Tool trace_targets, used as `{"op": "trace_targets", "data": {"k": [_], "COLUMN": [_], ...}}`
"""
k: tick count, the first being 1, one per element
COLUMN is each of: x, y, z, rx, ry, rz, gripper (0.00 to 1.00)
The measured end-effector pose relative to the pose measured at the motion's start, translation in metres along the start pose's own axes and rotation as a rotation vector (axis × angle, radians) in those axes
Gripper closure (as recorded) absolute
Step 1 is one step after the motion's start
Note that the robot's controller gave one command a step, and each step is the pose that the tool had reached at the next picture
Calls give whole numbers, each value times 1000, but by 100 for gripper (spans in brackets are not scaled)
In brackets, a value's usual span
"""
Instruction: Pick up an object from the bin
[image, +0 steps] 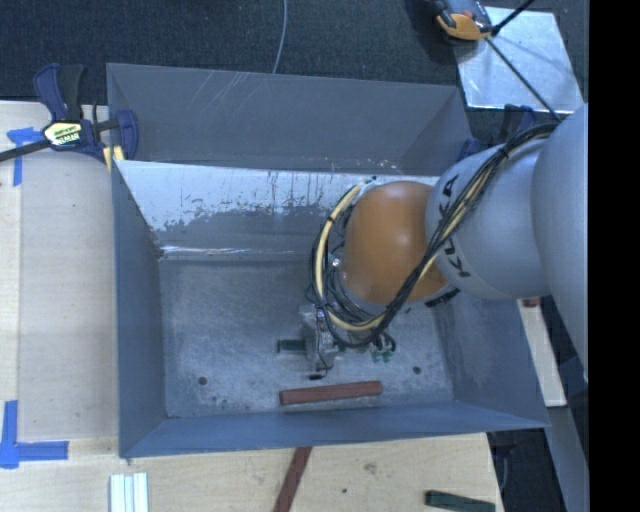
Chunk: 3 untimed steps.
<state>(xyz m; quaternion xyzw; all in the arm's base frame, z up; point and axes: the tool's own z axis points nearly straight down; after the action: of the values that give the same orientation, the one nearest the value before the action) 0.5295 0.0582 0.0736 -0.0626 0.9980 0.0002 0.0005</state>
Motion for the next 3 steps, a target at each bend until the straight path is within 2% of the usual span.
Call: {"op": "trace_targets", "data": {"k": [1, 2, 3], "x": [0, -2, -11], "y": [0, 3, 6], "z": [0, -51, -71], "rx": [0, 0, 1], "ry": [0, 4, -3], "rz": [0, -2, -9], "gripper": [100, 100, 100]}}
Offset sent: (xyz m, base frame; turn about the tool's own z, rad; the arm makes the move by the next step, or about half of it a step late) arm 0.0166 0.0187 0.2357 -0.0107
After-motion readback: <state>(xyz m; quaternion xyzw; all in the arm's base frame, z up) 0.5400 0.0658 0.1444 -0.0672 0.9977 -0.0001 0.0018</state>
